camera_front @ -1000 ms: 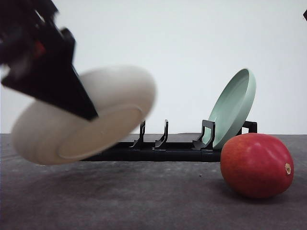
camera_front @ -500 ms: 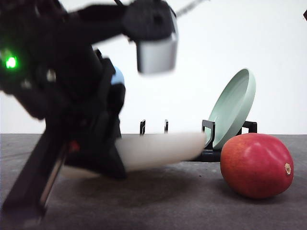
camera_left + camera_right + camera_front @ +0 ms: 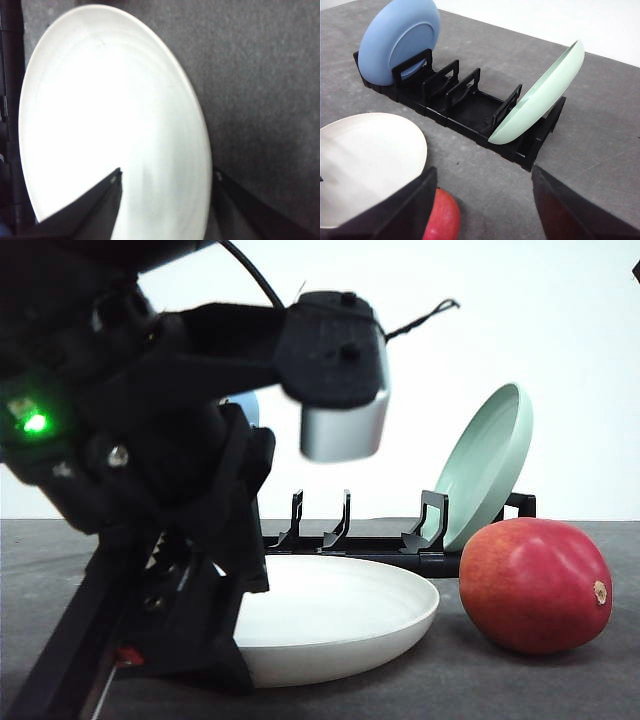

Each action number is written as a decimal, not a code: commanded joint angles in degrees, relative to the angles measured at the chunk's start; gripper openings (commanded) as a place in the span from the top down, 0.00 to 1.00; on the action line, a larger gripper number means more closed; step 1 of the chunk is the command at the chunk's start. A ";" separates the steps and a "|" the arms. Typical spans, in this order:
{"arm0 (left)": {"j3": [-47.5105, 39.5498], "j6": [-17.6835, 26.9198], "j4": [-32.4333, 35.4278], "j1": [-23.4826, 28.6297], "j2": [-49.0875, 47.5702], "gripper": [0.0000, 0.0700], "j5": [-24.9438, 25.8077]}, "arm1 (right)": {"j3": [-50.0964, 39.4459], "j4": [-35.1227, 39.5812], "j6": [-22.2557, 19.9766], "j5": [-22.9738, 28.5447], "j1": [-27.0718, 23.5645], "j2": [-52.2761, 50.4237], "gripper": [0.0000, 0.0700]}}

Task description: Place pomegranate in white plate

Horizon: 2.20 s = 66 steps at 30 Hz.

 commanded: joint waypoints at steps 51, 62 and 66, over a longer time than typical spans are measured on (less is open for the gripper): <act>1.09 -36.90 -9.36 65.18 -40.33 0.44 42.91 | 10.25 -10.64 22.24 -0.90 9.66 22.53 0.29; 1.09 -36.92 -8.93 64.62 -40.33 0.44 42.91 | 15.26 -10.55 21.83 6.23 16.66 38.79 0.10; 1.09 -36.94 -8.93 64.30 -40.33 0.44 42.91 | 15.26 -9.20 21.37 6.31 17.77 43.87 0.10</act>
